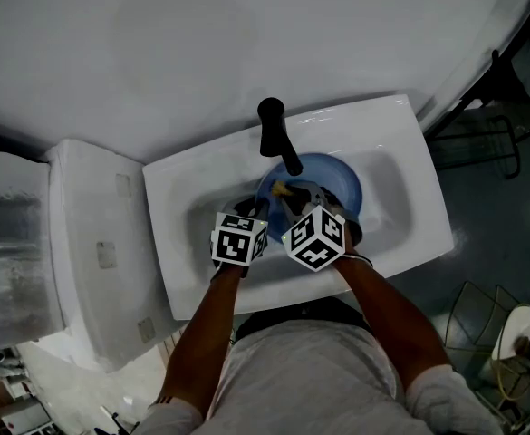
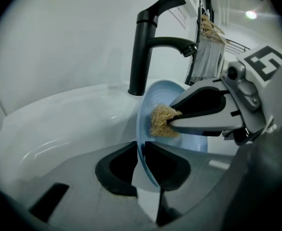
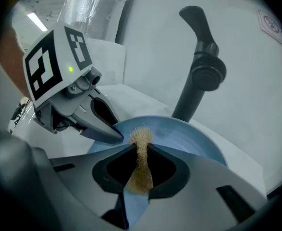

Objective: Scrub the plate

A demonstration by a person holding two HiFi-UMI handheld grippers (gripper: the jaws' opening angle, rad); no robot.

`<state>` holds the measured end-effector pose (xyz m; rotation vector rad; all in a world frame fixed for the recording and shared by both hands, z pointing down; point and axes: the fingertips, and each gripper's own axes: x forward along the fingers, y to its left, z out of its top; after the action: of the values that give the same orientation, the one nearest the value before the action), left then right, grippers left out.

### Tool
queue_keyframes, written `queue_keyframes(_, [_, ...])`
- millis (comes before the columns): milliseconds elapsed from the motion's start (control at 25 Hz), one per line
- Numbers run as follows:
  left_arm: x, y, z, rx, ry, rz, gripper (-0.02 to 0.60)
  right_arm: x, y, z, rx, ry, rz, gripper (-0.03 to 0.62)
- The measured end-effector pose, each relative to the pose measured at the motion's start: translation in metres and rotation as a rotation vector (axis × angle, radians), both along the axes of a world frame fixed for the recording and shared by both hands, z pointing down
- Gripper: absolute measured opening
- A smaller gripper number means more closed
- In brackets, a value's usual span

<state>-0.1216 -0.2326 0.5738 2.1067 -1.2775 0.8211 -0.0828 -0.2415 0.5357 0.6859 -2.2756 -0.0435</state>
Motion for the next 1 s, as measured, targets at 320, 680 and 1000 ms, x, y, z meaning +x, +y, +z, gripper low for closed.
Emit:
queue_keyframes(320, [0.000, 0.001, -0.001, 0.000, 0.000, 0.003, 0.061, 0.056, -0.012, 0.004, 0.014, 0.069, 0.057, 0.063])
queue_keyframes(680, [0.001, 0.002, -0.002, 0.000, 0.000, 0.004, 0.060, 0.101, -0.019, 0.007, 0.028, 0.137, 0.104, 0.063])
queue_keyframes(1000, [-0.001, 0.003, 0.000, -0.013, -0.002, -0.002, 0.060, 0.053, 0.012, -0.008, 0.077, 0.134, -0.063, 0.063])
